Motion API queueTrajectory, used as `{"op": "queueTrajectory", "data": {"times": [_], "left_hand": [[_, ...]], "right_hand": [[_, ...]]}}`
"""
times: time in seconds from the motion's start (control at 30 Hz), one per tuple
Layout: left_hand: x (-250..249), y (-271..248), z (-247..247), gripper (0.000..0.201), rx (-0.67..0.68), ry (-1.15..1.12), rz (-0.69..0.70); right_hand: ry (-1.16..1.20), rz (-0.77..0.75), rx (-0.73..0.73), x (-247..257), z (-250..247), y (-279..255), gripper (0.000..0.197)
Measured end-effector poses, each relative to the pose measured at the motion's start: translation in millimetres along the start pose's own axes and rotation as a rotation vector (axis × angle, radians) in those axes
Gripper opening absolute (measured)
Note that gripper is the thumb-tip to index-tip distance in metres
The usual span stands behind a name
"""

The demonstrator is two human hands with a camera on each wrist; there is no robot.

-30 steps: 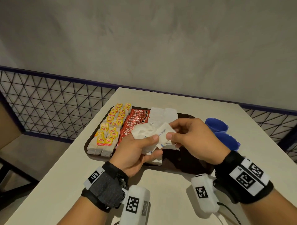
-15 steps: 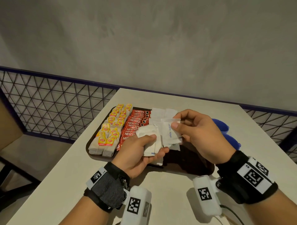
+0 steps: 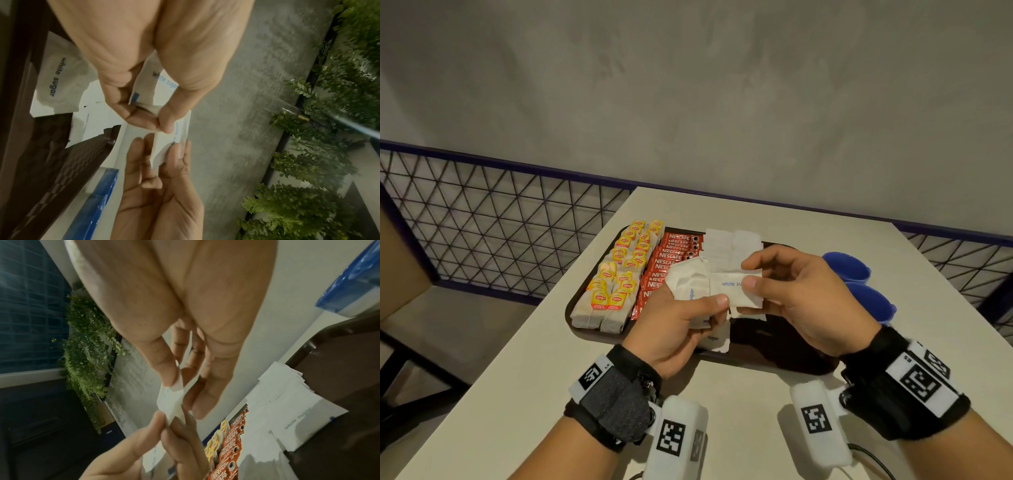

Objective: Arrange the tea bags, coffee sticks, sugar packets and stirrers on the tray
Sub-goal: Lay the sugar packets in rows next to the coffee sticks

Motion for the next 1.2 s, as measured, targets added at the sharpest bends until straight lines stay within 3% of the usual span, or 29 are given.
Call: {"op": "queueTrajectory", "data": {"times": [0.27,0.43,0.57,0.67,0.8,1.2], "left_hand": [[-0.5,2.2,-5.6,0.047,-0.077,0.029,0.083],[-2.9,1.3,-3.9,0.031,-0.167,0.034,0.094],[-6.9,1.6,-6.2,0.012,-0.269,-0.054,-0.018],[-8.3,3.0,-6.9,0.018,-0.349,-0.114,-0.079],[-8.5,3.3,-2.7,0.02,-0.373,-0.228,-0.106],[-9.7,0.7,-2.2,0.027,-0.327,-0.14,-0.132]], "right_hand": [[-0.359,-0.179,-0.059,0.9,-2.9,-0.5,0.015],[-0.62,-0.106,0.058,6.3,-5.2,8.4,0.015],[-0.678,-0.001,0.028,4.2,-24.2,26.7,0.013],[-0.74,0.084,0.034,-3.3,-41.1,41.1,0.014],[-0.797,0.212,0.197,-11.9,-44.4,51.6,0.011],[-1.106,0.196,0.213,-36.5,-29.1,70.2,0.017]]}}
Point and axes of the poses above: each hand's wrist, its own y-axis towards the middle knuckle, its own z-axis out of the palm, x = y × z, the point moved 1 cm from there along y, towards the middle knuckle, and after that the axes turned 2 degrees about y, right-handed, at the moved point
